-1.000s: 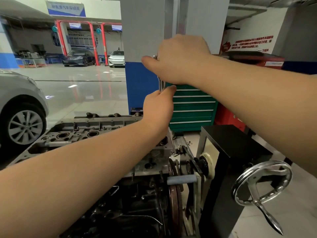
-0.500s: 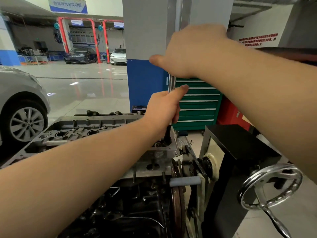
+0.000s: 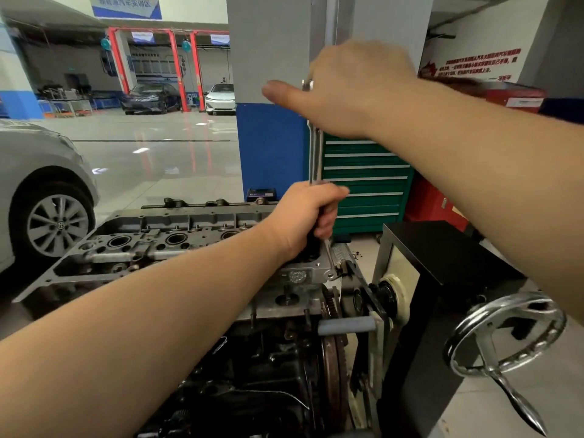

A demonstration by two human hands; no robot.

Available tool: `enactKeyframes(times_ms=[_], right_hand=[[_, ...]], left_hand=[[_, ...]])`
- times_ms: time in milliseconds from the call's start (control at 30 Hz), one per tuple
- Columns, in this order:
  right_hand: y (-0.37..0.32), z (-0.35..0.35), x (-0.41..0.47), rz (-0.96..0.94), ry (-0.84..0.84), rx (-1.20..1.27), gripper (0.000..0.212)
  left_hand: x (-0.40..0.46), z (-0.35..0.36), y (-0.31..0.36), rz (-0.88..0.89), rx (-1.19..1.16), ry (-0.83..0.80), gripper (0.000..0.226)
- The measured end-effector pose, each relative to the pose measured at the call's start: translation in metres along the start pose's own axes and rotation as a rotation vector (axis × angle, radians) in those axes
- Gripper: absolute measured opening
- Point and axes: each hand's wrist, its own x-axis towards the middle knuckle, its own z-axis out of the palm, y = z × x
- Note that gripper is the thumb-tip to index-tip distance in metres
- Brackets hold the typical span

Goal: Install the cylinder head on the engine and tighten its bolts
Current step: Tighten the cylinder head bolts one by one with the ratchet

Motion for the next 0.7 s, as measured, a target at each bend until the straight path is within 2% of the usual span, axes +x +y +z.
enactKeyframes(times_ms=[67,167,233,333,367,433,500,600,633,700], right_hand=[[-0.009,-0.005,-0.001,0.018,0.075,-0.215,0.082],[-0.012,-0.003,-0.001,-0.061,0.144,-0.201,0.08],[0.0,0.001,0.003,-0.094,0.058,0.017,0.086],[0.017,0.002,-0.002,-0.061,-0.15,0.679,0.084],[0.022,0.005,-0.006,-0.046,-0.166,0.78,0.08],[0.025,0.011,-0.01,-0.029,-0.136,0.813,0.07],[0.021,0.011,-0.005,-0.017,-0.09,0.627,0.072],[0.008,-0.003,0.003,0.1,-0.031,-0.052,0.07],[0.001,-0.006,0.001,0.083,0.014,-0.191,0.07],[-0.013,-0.01,-0.005,-0.021,0.125,-0.299,0.075]], left_hand=[[-0.001,0.001,-0.003,0.008,0.035,0.043,0.046],[-0.001,0.0,-0.002,0.015,0.018,0.052,0.052],[-0.001,0.0,-0.002,0.005,-0.008,-0.051,0.056],[0.0,0.0,0.0,0.017,0.016,-0.123,0.056],[0.0,0.001,0.0,0.017,0.031,-0.114,0.054],[0.0,0.002,-0.001,0.027,0.055,-0.071,0.047],[0.0,0.0,-0.003,0.056,0.079,-0.017,0.04],[-0.002,-0.008,-0.002,0.14,0.019,0.006,0.029],[-0.003,-0.011,-0.001,0.175,-0.041,-0.017,0.024],[-0.005,-0.016,0.0,0.23,-0.173,-0.058,0.017]])
